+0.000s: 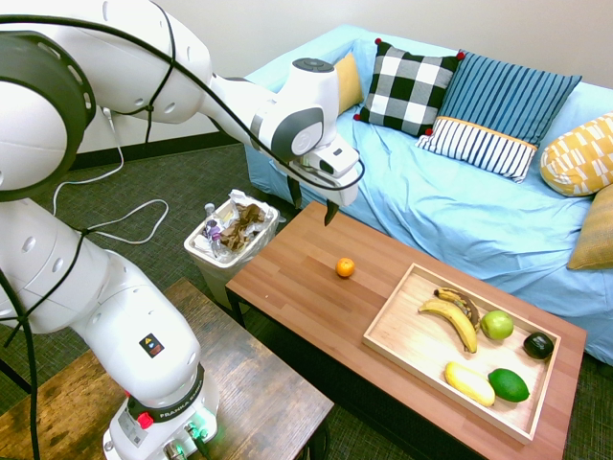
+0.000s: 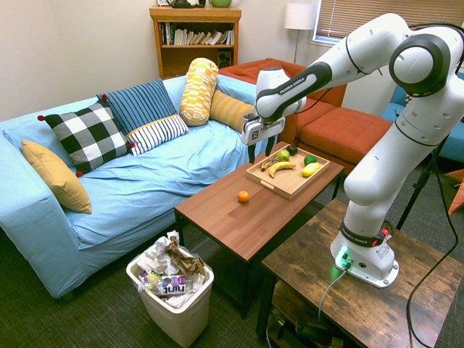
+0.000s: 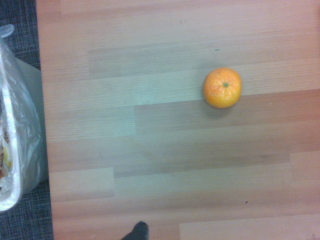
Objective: Put the tangerine in the tray
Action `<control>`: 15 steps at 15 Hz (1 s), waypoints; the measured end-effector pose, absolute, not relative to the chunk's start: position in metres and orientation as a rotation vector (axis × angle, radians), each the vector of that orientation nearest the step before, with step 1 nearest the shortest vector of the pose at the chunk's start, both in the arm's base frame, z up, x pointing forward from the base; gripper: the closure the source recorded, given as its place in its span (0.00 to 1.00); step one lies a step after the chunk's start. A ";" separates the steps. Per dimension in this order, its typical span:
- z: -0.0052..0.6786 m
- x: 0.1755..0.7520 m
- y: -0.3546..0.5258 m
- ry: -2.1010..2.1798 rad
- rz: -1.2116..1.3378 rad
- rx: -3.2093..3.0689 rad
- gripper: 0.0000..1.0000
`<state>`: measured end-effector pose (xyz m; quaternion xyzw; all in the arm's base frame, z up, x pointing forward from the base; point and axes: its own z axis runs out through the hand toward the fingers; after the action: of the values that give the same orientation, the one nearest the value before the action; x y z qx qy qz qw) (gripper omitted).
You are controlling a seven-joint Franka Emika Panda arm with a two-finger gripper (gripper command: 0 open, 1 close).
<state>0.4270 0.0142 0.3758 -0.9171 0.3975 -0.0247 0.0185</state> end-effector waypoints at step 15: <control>0.179 0.569 0.028 1.569 -0.024 -2.839 0.00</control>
<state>0.5691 0.0282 0.1788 -0.8740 0.4832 -0.0075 -0.0510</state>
